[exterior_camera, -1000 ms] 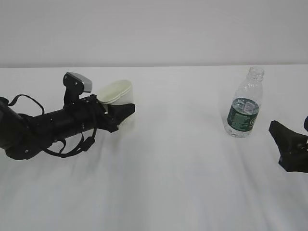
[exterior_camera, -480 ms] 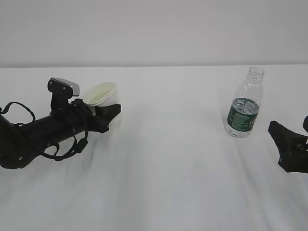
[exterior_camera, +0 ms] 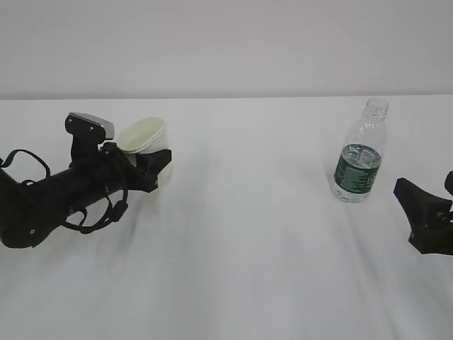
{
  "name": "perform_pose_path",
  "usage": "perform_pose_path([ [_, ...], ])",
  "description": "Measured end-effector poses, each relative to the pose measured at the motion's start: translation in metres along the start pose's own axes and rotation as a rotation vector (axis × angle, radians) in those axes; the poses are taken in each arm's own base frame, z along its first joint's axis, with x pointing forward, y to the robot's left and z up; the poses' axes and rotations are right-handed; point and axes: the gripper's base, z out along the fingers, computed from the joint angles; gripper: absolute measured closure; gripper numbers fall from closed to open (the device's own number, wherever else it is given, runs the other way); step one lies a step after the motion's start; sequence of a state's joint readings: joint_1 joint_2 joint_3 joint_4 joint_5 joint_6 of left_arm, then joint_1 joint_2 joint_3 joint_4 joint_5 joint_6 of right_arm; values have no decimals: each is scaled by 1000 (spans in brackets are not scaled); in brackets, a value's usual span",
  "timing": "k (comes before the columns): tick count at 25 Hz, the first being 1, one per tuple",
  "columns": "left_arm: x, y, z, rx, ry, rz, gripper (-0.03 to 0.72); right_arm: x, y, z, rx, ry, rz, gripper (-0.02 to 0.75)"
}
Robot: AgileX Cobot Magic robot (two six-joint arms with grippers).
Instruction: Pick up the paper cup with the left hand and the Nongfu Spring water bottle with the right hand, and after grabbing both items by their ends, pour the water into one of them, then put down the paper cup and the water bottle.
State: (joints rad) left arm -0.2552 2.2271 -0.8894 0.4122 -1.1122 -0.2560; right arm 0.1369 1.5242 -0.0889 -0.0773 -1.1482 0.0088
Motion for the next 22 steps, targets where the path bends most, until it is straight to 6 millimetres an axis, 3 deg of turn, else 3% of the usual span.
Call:
perform_pose_path([
  [22, 8, 7, -1, -68, 92, -6, 270, 0, 1, 0, -6, 0, 1, 162],
])
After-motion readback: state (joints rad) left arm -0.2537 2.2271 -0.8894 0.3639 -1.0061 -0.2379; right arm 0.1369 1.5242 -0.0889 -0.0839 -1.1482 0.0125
